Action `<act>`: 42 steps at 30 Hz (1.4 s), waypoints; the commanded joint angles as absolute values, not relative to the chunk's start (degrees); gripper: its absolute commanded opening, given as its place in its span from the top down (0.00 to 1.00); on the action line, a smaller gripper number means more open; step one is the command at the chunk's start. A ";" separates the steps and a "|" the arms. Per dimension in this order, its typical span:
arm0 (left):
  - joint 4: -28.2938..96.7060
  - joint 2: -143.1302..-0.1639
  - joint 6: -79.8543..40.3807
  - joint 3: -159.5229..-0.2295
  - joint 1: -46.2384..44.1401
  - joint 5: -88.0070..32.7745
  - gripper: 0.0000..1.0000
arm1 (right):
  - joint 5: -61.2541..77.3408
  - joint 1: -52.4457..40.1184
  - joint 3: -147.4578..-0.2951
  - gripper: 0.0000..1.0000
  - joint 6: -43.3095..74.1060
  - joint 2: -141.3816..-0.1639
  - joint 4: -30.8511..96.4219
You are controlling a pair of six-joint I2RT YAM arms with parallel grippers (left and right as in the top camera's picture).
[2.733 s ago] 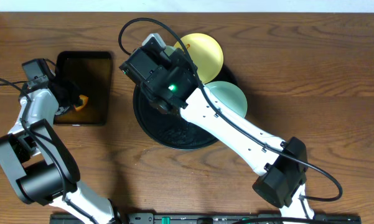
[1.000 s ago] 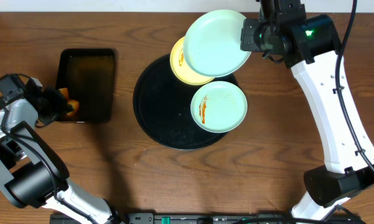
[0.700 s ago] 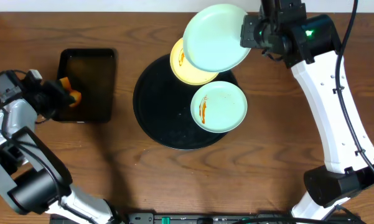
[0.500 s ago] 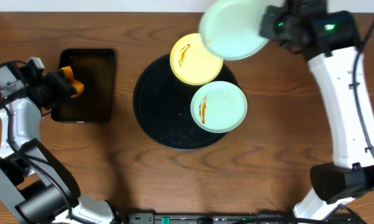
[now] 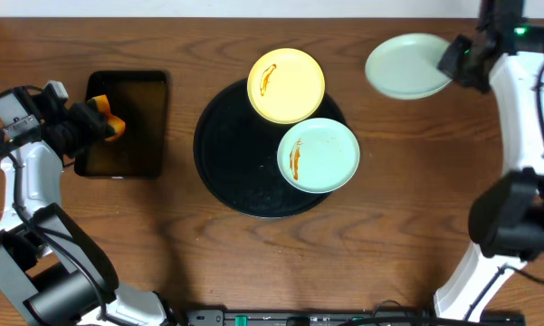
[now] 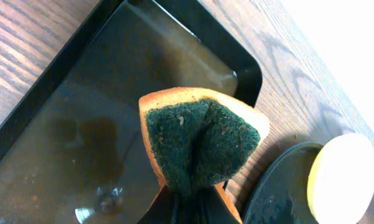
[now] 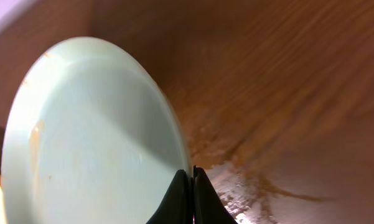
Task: Clean dirty plates on tray and stack at the side
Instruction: 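Set the green plate down at right, then reach toward the yellow plate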
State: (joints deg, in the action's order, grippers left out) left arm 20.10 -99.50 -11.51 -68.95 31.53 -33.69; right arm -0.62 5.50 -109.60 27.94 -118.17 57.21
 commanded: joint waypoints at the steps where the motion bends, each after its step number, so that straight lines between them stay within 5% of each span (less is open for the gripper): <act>1: 20.47 -98.85 -10.09 -70.08 31.53 -30.48 0.93 | 8.34 5.61 -108.77 0.99 26.94 -122.04 54.13; 7: 20.47 -98.85 -10.07 -70.08 31.53 -29.89 0.93 | 7.99 5.58 -108.77 0.97 26.48 -127.94 52.80; 11: 20.47 -98.87 -10.09 -69.95 31.53 -29.26 0.93 | 12.80 5.10 -108.77 0.46 20.64 -128.90 53.74; 21: 20.47 -98.87 -10.09 -69.82 31.53 -29.28 0.93 | 23.31 -2.39 -117.64 0.28 14.50 -128.49 61.91; 26: 20.45 -98.87 -10.07 -69.82 31.53 -29.26 0.93 | 13.76 -8.38 -121.62 0.24 13.63 -128.60 69.41; 34: 20.49 -98.87 -10.07 -69.60 31.53 -29.26 0.92 | 8.03 -15.14 -121.58 0.49 23.14 -130.56 55.48; 42: 20.47 -98.87 -10.07 -69.60 31.53 -29.26 0.92 | -7.97 -21.61 -121.49 0.48 28.86 -136.51 50.04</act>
